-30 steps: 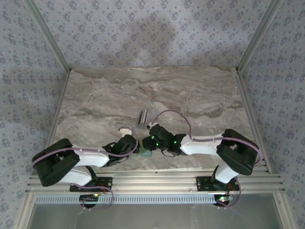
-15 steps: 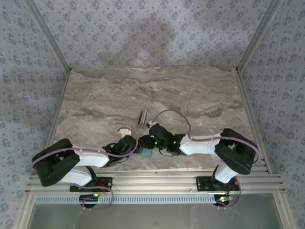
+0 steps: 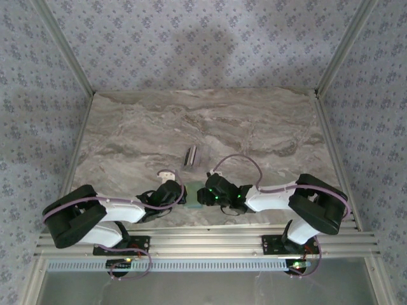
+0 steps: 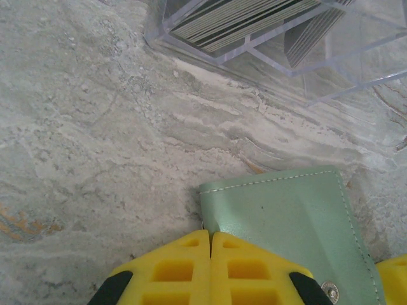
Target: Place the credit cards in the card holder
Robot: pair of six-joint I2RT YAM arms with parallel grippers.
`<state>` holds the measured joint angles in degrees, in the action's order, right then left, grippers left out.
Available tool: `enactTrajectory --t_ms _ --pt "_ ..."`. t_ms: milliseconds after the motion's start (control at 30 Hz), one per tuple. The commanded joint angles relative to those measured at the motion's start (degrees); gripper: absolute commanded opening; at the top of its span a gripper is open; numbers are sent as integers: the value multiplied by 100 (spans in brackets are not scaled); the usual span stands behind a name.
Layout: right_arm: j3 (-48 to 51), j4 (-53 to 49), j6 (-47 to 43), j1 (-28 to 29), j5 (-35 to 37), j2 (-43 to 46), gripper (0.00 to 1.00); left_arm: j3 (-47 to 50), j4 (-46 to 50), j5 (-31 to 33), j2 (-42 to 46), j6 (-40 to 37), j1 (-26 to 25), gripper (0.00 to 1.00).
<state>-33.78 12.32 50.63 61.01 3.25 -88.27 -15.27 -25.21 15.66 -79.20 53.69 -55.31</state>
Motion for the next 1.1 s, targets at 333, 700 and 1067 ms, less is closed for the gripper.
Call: enactTrajectory --t_ms 333,700,1067 --pt "-397 -597 -262 360 442 199 32 153 776 -318 -483 98 -92 3" --pt "-629 -482 -441 382 375 15 28 142 772 -292 -481 132 -145 3" --pt "-427 92 -472 165 -138 -152 19 145 838 -270 -306 159 -205 3"
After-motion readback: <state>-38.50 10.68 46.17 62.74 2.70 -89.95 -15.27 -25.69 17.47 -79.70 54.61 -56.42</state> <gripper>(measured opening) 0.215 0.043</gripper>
